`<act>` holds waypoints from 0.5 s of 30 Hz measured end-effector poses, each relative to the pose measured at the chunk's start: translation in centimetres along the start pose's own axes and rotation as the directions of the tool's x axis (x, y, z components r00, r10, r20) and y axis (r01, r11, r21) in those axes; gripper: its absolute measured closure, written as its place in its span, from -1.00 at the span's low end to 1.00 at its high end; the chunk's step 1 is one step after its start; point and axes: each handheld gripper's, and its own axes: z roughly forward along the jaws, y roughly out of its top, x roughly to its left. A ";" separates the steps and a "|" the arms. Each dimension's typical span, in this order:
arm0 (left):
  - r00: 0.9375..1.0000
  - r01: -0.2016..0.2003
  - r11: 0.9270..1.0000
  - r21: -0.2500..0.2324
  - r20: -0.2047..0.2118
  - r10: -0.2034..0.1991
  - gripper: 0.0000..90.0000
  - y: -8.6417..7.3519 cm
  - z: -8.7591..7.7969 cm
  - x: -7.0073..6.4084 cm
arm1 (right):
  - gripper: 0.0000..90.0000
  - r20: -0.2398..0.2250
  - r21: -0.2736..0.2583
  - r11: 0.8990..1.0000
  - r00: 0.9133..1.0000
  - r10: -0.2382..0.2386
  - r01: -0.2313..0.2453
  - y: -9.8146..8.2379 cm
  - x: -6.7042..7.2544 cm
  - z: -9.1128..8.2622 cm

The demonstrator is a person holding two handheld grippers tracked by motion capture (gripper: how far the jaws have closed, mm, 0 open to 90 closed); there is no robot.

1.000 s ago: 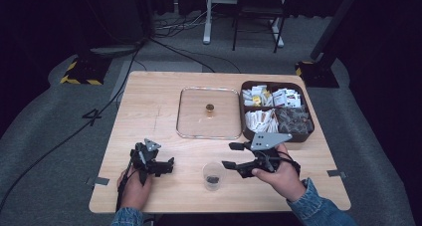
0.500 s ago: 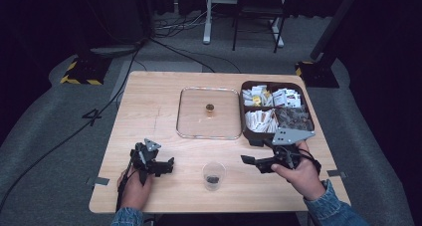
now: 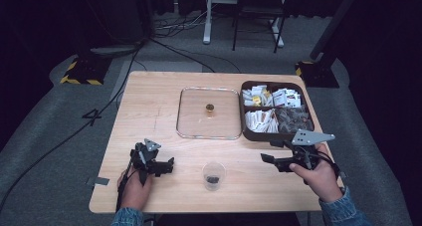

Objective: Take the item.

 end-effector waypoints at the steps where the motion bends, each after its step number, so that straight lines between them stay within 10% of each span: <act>1: 1.000 0.000 1.000 0.000 0.000 0.000 -1.00 0.0 0.0 0.0 | -0.23 0.006 -0.026 0.999 0.999 0.046 -0.046 -0.9 -0.6 -0.2; 15: 1.000 0.000 1.000 0.000 0.000 0.000 -1.00 0.0 0.0 0.0 | -0.25 0.105 0.074 0.994 0.992 0.074 -0.082 -5.1 -2.7 0.8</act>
